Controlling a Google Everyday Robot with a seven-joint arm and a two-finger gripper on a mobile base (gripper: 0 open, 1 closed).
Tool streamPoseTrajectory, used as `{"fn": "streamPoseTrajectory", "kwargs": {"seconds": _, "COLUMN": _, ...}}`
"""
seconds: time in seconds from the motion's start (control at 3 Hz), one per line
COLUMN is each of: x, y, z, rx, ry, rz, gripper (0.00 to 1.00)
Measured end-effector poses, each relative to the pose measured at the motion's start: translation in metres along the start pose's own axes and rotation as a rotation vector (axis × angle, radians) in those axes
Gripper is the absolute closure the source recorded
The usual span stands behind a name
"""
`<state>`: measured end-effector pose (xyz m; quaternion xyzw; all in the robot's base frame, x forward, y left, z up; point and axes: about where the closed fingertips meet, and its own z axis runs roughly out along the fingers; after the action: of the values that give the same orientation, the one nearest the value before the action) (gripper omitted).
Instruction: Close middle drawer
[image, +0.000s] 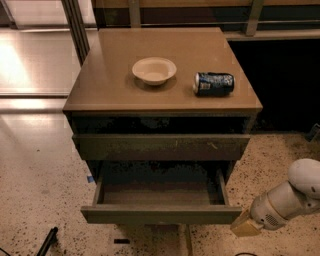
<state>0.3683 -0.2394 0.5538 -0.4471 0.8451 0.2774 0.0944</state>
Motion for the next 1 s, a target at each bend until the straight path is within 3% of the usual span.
{"fn": "streamPoseTrajectory", "kwargs": {"seconds": 0.67, "x": 0.009, "y": -0.01, "z": 0.015, "rx": -0.039, "ry": -0.035, "rz": 0.027, "gripper": 1.0}}
{"fn": "streamPoseTrajectory", "kwargs": {"seconds": 1.0, "x": 0.016, "y": -0.051, "z": 0.046, "rx": -0.06, "ry": -0.069, "rz": 0.057, "gripper": 1.0}}
